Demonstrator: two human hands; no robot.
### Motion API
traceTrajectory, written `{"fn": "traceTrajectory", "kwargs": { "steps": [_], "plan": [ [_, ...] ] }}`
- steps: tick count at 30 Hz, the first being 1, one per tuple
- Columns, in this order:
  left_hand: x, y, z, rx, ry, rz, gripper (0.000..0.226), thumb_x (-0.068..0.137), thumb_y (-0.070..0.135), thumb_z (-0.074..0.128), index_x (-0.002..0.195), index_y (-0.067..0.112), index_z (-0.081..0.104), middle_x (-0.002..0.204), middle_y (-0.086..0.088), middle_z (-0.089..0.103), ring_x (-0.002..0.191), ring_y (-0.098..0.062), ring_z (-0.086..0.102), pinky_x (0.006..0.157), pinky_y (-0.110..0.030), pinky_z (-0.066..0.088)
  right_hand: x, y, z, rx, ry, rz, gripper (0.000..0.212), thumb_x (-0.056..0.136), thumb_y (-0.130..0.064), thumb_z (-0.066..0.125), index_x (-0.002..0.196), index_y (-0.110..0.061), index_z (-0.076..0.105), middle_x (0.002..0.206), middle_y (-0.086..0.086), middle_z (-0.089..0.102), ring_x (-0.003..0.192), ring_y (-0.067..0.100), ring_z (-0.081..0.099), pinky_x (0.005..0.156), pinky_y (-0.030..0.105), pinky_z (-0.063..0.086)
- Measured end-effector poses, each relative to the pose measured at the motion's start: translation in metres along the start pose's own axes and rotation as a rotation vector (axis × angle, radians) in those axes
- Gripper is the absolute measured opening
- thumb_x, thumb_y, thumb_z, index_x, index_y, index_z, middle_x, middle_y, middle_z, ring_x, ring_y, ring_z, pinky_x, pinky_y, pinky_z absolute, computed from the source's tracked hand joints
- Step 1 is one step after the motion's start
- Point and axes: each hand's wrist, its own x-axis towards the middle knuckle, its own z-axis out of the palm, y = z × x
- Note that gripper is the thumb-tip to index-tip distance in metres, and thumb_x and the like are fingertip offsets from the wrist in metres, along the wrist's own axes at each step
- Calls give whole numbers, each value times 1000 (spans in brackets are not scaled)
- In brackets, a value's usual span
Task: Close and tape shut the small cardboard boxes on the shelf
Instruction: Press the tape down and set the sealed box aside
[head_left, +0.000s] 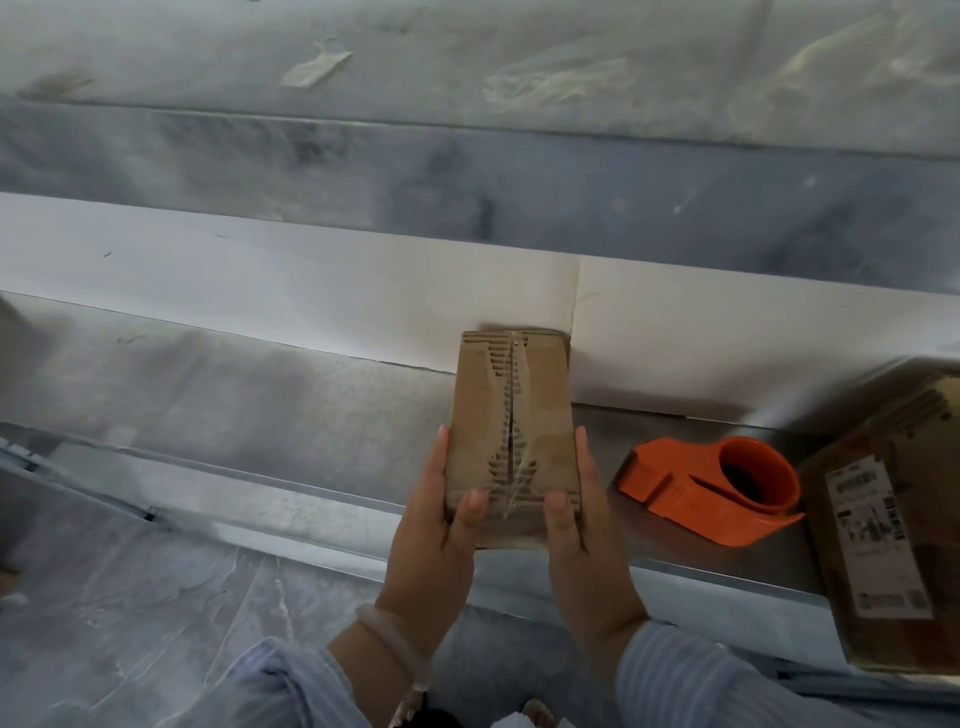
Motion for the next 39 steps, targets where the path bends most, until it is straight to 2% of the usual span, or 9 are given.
{"fn": "traceTrajectory", "kwargs": {
  "steps": [4, 10, 14, 19, 22, 25, 30, 35, 39],
  "plan": [
    [2, -13, -10, 113, -23, 11, 78, 85, 75, 45, 151, 39, 25, 133, 20, 57, 122, -10, 58, 95, -31, 52, 5, 4, -7, -110, -19, -42, 70, 89, -74, 35, 150, -47, 14, 144, -11, 50, 131, 6, 48, 111, 42, 40],
    [9, -16, -33, 417, -117, 121, 73, 92, 74, 25, 153, 36, 11, 132, 19, 49, 113, 8, 54, 86, -6, 46, 13, 12, -27, -290, -82, -122, 61, 94, -71, 25, 150, -54, 9, 148, -6, 46, 134, 7, 44, 109, 38, 41],
    [9, -16, -34, 327, -144, 69, 60, 91, 74, 28, 146, 56, 13, 140, 16, 47, 124, 5, 50, 98, -10, 42, 13, 11, -29, -190, -120, -92, 58, 94, -70, 27, 148, -56, 15, 152, -8, 41, 139, 8, 39, 114, 45, 36],
    [-3, -3, -16, 26, -171, -107, 44, 101, 44, 22, 145, 46, 12, 147, 18, 36, 128, 12, 43, 99, -6, 37, 13, 5, -36, -71, -257, 12, 54, 94, -67, 31, 146, -60, 18, 158, -14, 30, 145, 5, 27, 120, 46, 24],
    [-12, 8, -1, -91, -151, -197, 50, 93, 42, 23, 141, 47, 11, 141, 23, 36, 115, 24, 45, 89, -1, 38, 8, -4, -31, 49, -235, 118, 49, 98, -56, 26, 147, -51, 25, 154, -16, 35, 142, -1, 30, 119, 26, 26],
    [-16, 6, 6, -105, -91, -216, 61, 92, 44, 26, 151, 36, 14, 147, 15, 38, 119, 21, 43, 88, 0, 38, 5, -7, -27, 107, -182, 250, 46, 105, -40, 21, 149, -34, 31, 148, -10, 42, 134, 1, 38, 96, -3, 32],
    [-24, 10, 6, -42, -61, -144, 50, 98, 44, 44, 146, 34, 36, 140, 11, 52, 128, -2, 50, 96, -16, 47, 1, -13, -33, 156, -83, 218, 50, 97, -61, 33, 141, -43, 46, 138, -17, 56, 130, 1, 49, 115, 41, 36],
    [-23, 19, -7, 177, 179, -29, 30, 92, 21, 60, 118, 37, 55, 120, 6, 56, 104, 5, 57, 74, -9, 50, -9, -24, -43, 51, -163, 134, 42, 98, -36, 46, 140, -37, 48, 131, -24, 59, 123, -6, 52, 108, 28, 41],
    [-14, 22, -31, 292, 351, 16, 28, 96, 12, 57, 100, 39, 58, 110, 4, 58, 99, -2, 59, 80, -20, 54, -21, -20, -34, -121, -260, 148, 42, 98, -29, 56, 133, -50, 48, 125, -22, 62, 108, 0, 62, 97, 33, 51]
  ]
}}
